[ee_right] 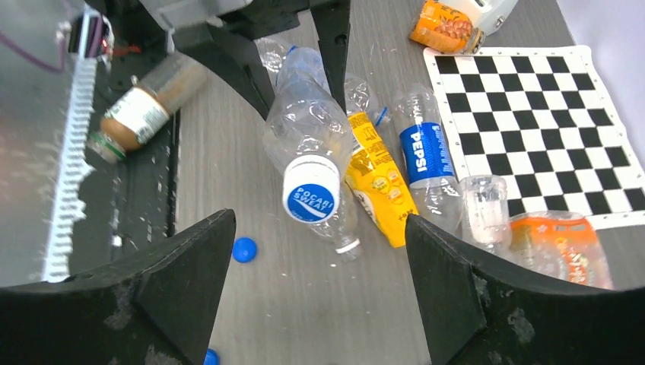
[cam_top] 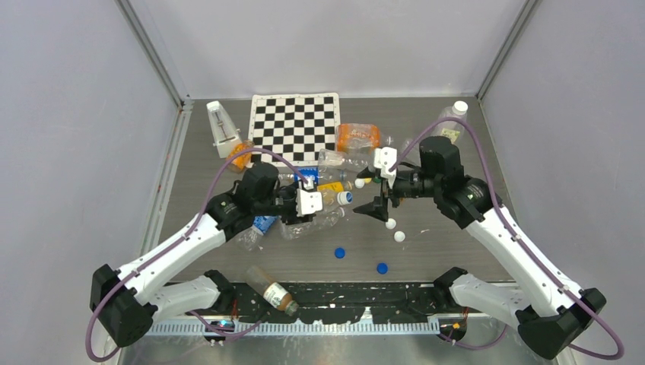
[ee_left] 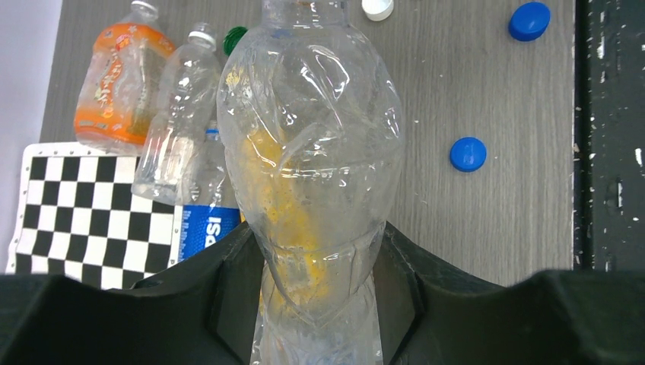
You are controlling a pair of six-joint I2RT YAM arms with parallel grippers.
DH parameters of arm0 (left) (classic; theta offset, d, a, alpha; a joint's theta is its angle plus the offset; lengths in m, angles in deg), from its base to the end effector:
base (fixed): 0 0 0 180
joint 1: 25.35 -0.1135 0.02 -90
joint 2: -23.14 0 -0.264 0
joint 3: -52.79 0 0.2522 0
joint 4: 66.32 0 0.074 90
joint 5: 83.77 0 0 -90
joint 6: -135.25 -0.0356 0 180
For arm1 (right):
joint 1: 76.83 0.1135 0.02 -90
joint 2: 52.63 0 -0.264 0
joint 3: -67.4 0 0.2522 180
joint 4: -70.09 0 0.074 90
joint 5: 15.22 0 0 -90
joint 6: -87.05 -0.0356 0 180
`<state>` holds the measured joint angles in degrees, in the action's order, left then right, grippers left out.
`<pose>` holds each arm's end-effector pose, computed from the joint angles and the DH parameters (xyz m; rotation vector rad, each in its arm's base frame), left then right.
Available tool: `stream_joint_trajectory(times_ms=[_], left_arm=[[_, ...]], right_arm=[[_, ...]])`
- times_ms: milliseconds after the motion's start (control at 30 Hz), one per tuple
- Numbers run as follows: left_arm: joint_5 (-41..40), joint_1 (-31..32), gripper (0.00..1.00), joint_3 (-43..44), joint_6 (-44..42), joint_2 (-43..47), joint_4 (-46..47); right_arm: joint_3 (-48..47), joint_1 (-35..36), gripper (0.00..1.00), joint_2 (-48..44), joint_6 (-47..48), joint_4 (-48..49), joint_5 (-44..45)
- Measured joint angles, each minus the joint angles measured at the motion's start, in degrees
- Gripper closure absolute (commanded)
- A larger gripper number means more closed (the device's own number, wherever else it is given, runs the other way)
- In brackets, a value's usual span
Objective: Screw on the bottle caps
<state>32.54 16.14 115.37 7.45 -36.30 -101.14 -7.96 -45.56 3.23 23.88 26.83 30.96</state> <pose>0.1601 -0.1627 0.2990 1.5403 1.4326 -0.5247 0.1588 0.1253 0.3760 -1.3468 1.4068 0.8047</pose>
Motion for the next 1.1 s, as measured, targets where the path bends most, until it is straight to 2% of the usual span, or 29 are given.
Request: stream_joint_trajectory(times_ms=[200, 633, 767, 867, 900, 967, 1100], left_arm=[[2.6, 0.0, 1.0, 0.7, -0.1, -0.8, -0.6], [4.3, 0.0, 1.0, 0.9, -0.1, -1.1, -0.7], [4.2, 0.0, 1.0, 0.9, 0.0, -1.1, -0.8], [3.9, -0.3, 1.0, 0.9, 0.0, -1.1, -0.9], [3.8, -0.3, 1.0, 0.9, 0.1, -1.1, -1.0], [3.5, -0.3, 1.0, 0.9, 0.3, -1.0, -1.0], [2.1, -0.5, 1.0, 0.9, 0.8, -0.7, -1.4]], right_arm=[[-1.5, 0.0, 0.3, 3.8, 12.3, -3.0, -2.5], [-1.9, 1.8, 0.45, 6.2, 16.1, -3.2, -5.0], [-2.6, 2.1, 0.62, 7.5, 15.9, -4.5, -5.2], [-3.5, 2.2, 0.75, 8.5, 14.0, -5.7, -4.9], [-3.8, 2.2, 0.84, 8.9, 13.0, -5.8, -4.8], [-4.9, 2.2, 0.97, 10.0, 9.0, -6.1, -4.7], [-6.8, 2.0, 0.99, 13.2, -6.8, -5.2, -3.3]])
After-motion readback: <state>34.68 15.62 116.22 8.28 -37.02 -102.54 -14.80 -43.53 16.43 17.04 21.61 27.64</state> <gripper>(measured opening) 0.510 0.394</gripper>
